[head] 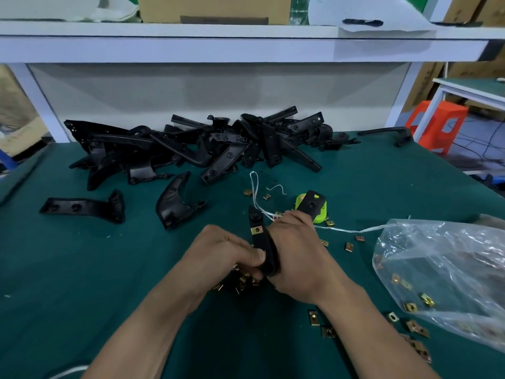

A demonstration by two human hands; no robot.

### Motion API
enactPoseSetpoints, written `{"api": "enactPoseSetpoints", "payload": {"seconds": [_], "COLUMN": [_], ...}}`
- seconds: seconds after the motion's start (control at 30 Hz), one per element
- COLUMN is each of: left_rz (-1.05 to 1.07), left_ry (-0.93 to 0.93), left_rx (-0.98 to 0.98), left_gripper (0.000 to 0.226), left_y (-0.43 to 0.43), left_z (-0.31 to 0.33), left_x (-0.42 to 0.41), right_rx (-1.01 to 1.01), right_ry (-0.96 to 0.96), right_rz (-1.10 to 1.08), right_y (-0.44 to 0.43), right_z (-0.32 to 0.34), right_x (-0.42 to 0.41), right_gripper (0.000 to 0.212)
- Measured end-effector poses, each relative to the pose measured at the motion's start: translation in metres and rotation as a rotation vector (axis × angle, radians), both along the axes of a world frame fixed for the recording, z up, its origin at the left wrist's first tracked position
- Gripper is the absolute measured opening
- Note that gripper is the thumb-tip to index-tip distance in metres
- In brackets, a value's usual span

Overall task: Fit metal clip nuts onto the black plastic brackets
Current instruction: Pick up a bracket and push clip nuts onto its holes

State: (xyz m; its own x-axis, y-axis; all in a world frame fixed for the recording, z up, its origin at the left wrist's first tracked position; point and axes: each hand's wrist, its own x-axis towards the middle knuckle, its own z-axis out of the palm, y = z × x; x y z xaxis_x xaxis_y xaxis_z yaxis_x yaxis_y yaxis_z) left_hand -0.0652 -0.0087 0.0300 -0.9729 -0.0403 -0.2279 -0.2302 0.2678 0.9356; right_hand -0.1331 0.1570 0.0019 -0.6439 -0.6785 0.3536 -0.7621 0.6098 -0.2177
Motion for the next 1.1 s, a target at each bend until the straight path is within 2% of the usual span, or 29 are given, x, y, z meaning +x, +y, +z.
{"api": "enactPoseSetpoints", "payload": {"seconds": [0.1,0.17,0.2,0.27,0.4,0.53,0.7,0.87,1.0,1.1], "left_rz": [0.082,0.129,0.139,0.153,0.198,0.195,0.202,0.255,0.249,0.288], "left_ry": [0.054,0.126,0.176,0.273,0.366,0.399,0.407,0.453,0.499,0.506], "left_rx": [-0.131,-0.249,-0.293,-0.352,-0.45,-0.525,-0.508,-0.339,-0.349,-0.314], "left_gripper": [0.023,0.038,0.039,0.026,0.015,0.023,0.024,0.022,0.02,0.014], "left_y": [0.007,0.018,0.025,0.04,0.047,0.046,0.048,0.053,0.053,0.051], "left_z": [-0.002,-0.004,-0.004,-0.006,-0.008,-0.012,-0.018,-0.019,-0.011,0.0], "left_x": [0.002,0.004,0.006,0.011,0.014,0.013,0.013,0.01,0.012,0.007], "right_rx": [0.065,0.058,0.053,0.052,-0.039,-0.047,0.005,0.001,0.061,0.096], "right_ry": [0.06,0.059,0.05,0.047,0.082,0.138,0.146,0.148,0.205,0.187], "right_rz": [-0.081,-0.137,-0.162,-0.209,-0.265,-0.287,-0.325,-0.359,-0.343,-0.367], "right_y": [0.0,0.0,0.001,0.003,0.005,0.002,0.001,0.002,0.003,0.019], "right_z": [-0.001,-0.002,-0.002,-0.004,-0.005,-0.004,-0.002,0.008,0.03,0.049], "right_x": [-0.001,-0.002,-0.002,-0.004,-0.003,0.001,0.003,0.004,0.009,0.011], "right_gripper": [0.021,0.017,0.015,0.017,0.024,0.026,0.022,0.015,0.01,0.028]}}
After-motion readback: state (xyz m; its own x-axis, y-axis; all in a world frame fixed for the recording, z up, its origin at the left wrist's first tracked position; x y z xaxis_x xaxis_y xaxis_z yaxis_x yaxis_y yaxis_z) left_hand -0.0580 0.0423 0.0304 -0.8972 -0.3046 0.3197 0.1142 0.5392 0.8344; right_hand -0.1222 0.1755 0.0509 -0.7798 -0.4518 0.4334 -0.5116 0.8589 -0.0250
